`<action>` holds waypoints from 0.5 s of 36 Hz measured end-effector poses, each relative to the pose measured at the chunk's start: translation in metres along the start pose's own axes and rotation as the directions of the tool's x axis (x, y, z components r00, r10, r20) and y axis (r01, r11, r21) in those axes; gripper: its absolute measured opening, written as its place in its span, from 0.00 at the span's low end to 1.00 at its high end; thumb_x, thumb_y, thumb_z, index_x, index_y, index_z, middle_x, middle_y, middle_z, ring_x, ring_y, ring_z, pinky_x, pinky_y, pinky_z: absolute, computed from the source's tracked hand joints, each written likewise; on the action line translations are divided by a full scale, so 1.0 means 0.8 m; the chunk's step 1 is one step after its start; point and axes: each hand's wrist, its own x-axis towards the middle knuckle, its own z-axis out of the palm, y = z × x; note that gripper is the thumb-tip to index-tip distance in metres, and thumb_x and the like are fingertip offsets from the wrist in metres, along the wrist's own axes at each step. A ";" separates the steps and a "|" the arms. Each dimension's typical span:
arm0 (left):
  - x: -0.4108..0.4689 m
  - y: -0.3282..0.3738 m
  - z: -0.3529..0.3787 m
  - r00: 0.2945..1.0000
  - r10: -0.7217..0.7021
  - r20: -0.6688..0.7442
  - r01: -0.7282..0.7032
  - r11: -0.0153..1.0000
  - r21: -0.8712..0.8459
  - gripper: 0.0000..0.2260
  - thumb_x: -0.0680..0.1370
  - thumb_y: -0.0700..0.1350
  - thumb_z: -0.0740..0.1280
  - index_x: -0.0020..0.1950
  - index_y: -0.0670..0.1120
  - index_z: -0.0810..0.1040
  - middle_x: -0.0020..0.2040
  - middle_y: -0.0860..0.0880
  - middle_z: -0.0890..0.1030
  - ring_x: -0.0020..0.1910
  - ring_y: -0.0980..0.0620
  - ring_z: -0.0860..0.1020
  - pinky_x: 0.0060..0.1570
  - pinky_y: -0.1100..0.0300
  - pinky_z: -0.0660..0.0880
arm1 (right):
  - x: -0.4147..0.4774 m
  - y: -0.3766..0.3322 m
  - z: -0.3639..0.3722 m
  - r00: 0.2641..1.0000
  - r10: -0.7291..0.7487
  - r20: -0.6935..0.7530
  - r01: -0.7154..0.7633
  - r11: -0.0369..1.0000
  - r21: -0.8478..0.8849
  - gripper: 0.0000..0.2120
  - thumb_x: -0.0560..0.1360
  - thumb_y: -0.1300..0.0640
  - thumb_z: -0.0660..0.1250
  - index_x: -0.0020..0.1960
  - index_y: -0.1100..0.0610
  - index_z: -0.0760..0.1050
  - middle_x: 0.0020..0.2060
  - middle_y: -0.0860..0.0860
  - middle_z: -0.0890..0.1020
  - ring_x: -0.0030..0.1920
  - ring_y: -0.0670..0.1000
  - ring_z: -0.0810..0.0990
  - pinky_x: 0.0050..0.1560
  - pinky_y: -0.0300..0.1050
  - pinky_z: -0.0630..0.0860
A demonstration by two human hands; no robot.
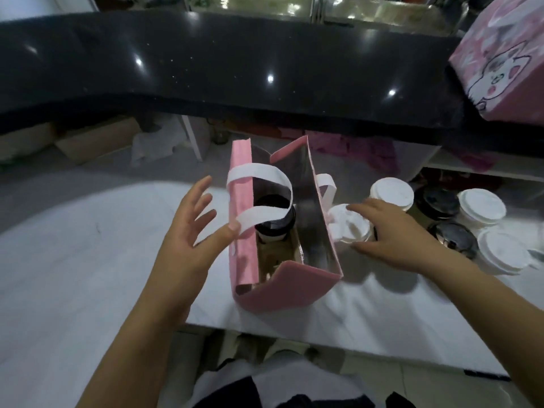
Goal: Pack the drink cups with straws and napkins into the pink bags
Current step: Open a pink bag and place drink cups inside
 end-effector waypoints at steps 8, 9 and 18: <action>-0.042 0.003 0.022 0.996 0.030 -0.081 -0.016 0.985 0.174 0.31 0.73 0.58 0.76 0.68 0.77 0.64 0.62 0.81 0.67 0.63 0.79 0.66 0.52 0.73 0.67 | 0.042 0.015 0.005 0.986 -0.086 0.143 0.106 0.984 -0.141 0.37 0.73 0.42 0.71 0.77 0.45 0.60 0.72 0.52 0.69 0.68 0.57 0.72 0.64 0.55 0.72; -0.044 0.004 0.025 0.995 0.034 -0.090 -0.015 0.978 0.208 0.31 0.74 0.56 0.76 0.68 0.77 0.64 0.62 0.81 0.66 0.63 0.79 0.65 0.53 0.72 0.67 | 0.044 0.017 0.004 0.984 -0.096 0.147 0.116 0.984 -0.134 0.36 0.73 0.44 0.71 0.77 0.45 0.60 0.72 0.52 0.69 0.67 0.57 0.73 0.63 0.55 0.73; -0.064 0.022 0.052 0.993 0.075 -0.091 -0.028 0.902 0.431 0.30 0.75 0.51 0.74 0.68 0.75 0.65 0.67 0.78 0.63 0.65 0.78 0.64 0.61 0.68 0.66 | 0.061 0.021 0.009 0.983 -0.125 0.136 0.134 0.989 -0.062 0.38 0.70 0.42 0.72 0.76 0.43 0.61 0.70 0.52 0.71 0.64 0.58 0.75 0.57 0.51 0.75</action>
